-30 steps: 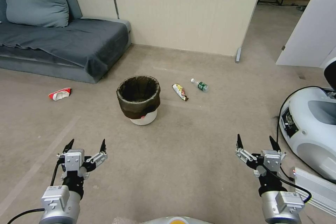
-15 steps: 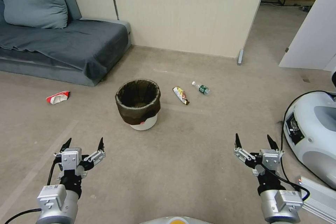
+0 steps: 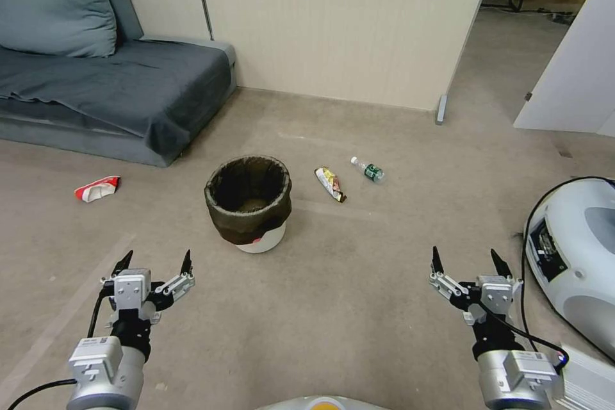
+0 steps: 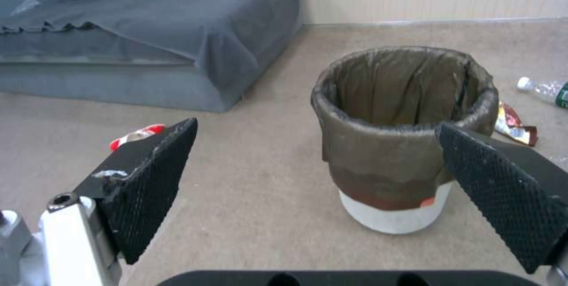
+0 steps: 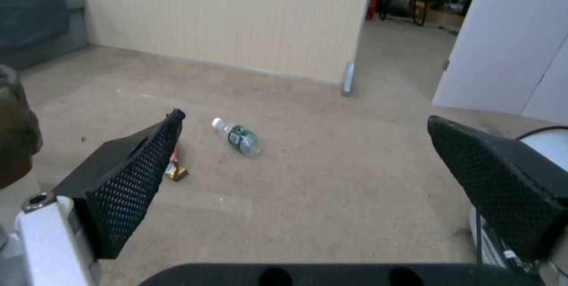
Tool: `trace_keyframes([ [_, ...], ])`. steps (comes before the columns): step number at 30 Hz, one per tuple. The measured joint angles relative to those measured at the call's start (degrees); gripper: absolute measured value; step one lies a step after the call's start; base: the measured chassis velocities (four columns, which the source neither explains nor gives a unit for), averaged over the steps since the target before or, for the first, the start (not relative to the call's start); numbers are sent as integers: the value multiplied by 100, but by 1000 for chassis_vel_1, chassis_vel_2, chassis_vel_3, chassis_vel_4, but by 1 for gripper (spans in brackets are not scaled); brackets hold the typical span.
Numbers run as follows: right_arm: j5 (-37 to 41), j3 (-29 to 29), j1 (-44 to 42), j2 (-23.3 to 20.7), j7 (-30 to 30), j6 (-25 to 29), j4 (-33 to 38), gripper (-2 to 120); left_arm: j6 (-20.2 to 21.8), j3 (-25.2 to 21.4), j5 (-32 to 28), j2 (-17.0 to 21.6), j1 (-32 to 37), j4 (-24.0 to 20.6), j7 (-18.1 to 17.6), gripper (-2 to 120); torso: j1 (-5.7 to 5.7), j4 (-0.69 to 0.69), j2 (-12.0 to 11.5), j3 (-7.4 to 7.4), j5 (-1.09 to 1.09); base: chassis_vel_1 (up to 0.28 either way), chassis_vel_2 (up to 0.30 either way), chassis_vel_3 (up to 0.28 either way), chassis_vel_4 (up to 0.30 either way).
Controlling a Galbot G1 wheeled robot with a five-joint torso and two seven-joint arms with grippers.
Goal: Pick up the trash bin, then pick up the garbage from the floor and place it into the trash bin.
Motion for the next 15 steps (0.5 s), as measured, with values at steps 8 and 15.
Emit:
trace_keyframes([
  [8, -33, 43, -31, 16, 16, 53, 15, 100, -7, 9, 0, 6, 2, -2, 38, 100, 0, 0, 0, 0, -1, -102, 109, 103, -104],
  [15, -34, 39, -29, 21, 25, 102, 16, 100, -12, 9, -2, -9, 3, -9, 47, 100, 0, 0, 0, 0, -1, -108, 103, 110, -109],
])
